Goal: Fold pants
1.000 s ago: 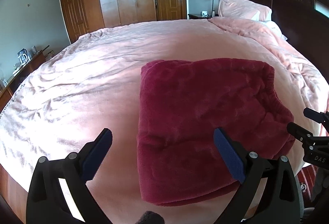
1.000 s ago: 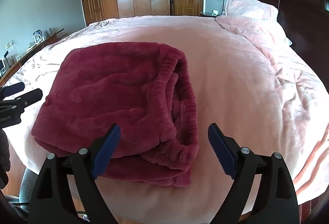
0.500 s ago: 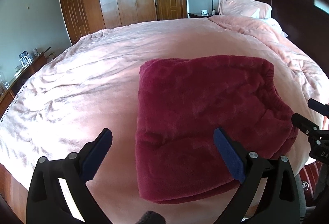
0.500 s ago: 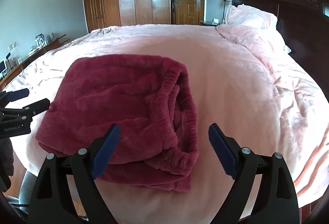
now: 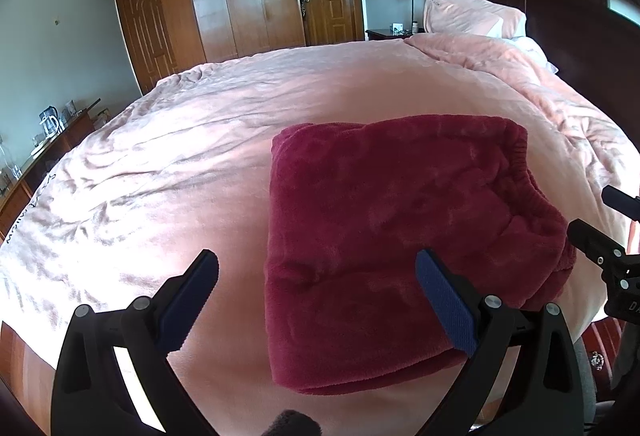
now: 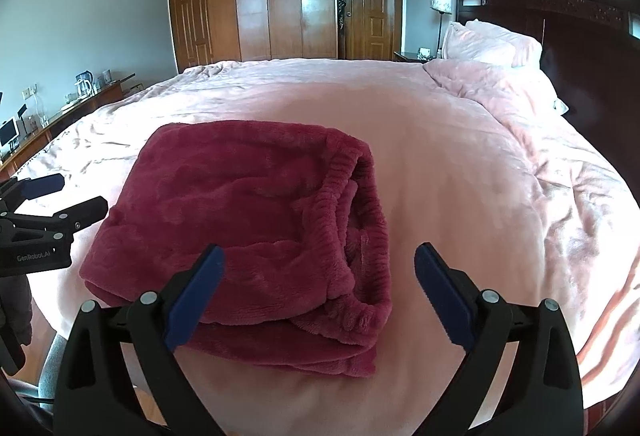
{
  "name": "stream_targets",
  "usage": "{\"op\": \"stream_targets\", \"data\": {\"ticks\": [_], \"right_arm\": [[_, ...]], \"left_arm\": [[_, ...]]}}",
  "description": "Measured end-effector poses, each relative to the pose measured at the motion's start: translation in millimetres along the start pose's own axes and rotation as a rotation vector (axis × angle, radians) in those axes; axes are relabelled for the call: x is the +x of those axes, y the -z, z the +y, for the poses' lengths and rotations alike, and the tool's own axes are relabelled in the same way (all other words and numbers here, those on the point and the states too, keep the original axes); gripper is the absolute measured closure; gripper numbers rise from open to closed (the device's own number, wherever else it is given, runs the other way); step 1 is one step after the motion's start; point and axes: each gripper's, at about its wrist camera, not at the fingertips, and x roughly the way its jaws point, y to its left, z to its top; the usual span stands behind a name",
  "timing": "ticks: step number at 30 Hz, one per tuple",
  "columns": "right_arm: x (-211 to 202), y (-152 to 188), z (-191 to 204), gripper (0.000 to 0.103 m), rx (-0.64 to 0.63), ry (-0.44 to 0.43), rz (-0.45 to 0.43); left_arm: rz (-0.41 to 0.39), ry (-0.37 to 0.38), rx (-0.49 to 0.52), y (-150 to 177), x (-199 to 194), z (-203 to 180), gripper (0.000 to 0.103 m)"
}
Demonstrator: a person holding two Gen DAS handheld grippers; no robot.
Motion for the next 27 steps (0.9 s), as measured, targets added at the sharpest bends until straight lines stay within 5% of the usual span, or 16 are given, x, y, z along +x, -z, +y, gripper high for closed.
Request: {"op": "stream_targets", "data": {"ticks": [9, 17, 27], "right_arm": [[11.9, 3.4, -8.3, 0.005, 0.034, -0.013, 0.042], [50.0, -17.9, -33.9, 0.003, 0.106, -0.064, 0.075], [127.4, -6.0, -74.4, 0.003, 0.282, -0.184, 0.264]], "left_arm": [[0.031, 0.002, -0.005, 3.4, 10.9, 2.8, 0.005], [0.109, 0.119, -0.135, 1.1, 36.8, 32.1, 0.005], [0.159, 0.183, -0.204, -13.4, 81.6, 51.6, 0.005]]}}
